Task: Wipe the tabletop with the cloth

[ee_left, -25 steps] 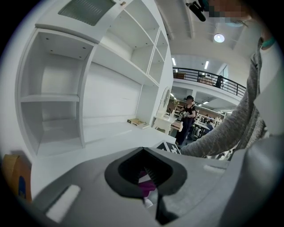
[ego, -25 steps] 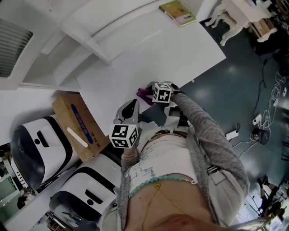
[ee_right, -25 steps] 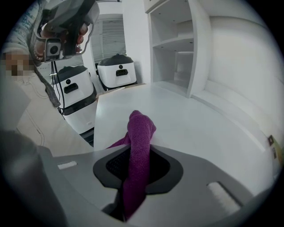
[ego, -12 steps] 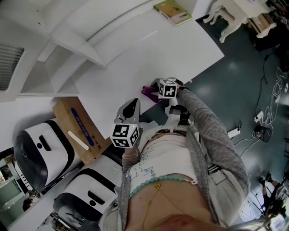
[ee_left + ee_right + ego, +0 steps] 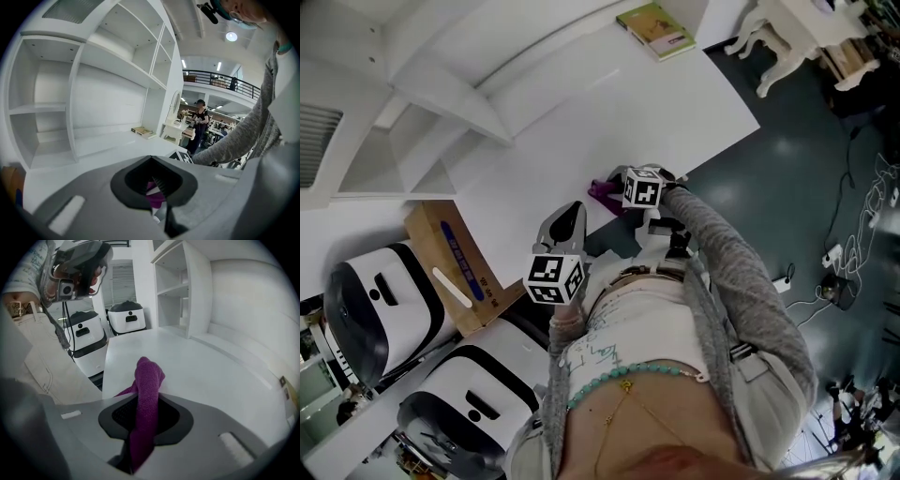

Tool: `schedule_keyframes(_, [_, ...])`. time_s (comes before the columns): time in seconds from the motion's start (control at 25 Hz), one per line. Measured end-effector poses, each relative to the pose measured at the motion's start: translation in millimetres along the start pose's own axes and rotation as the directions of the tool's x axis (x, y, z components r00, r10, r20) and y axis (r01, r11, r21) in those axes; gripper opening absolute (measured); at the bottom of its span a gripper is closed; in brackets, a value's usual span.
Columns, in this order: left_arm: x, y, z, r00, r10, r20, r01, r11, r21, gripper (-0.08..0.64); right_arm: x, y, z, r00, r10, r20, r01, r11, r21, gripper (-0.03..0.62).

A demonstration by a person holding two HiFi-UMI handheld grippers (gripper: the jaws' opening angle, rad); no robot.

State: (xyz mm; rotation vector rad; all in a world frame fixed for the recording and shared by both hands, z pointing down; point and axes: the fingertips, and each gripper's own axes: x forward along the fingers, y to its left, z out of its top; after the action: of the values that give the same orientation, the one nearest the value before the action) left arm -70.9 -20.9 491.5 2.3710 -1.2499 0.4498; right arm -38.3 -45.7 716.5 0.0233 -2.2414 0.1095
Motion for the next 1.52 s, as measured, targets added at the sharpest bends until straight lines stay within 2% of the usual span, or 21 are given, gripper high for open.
schedule_keyframes(0.2, [11,-22,3,0.998,0.056,0.037,-0.055,0.998,-0.039,0.000,-3,1,-1,0.999,0.053,0.002,-0.053,0.999,-0.008,0.092])
schedule_keyframes(0.4, [15,-35,-9,0.995,0.094,0.030,-0.091,0.991,-0.094,0.000,-4,-1,1,0.998,0.067,0.005,-0.066,0.997,-0.033,0.092])
schedule_keyframes(0.68, [1,-26,-1,0.993,0.101,0.065,-0.096,0.993,-0.076,0.000,3,-5,-1,0.995,0.093,-0.023,-0.093,0.996,-0.002,0.092])
schedule_keyframes(0.84, [-11,-22,1,0.993,0.082,0.084,-0.078,0.995,-0.057,0.000,3,-1,-2,0.997,0.073,-0.039,-0.073,0.997,0.000,0.093])
schedule_keyframes(1.04, [-20,-13,-15,0.994,0.075,0.081,-0.070,0.996,-0.059,0.000,4,-6,-1,0.999,0.034,-0.012,-0.034,0.999,-0.011,0.095])
schedule_keyframes(1.2, [-30,-7,-25,0.993,0.088,0.079,-0.081,0.993,-0.088,0.000,8,-7,-3,1.000,0.025,-0.009,-0.025,1.000,-0.009,0.097])
schedule_keyframes(1.52, [-27,0,-14,0.986,0.141,0.088,-0.133,0.987,-0.089,0.000,2,-5,0,0.998,0.062,0.006,-0.061,0.997,-0.046,0.094])
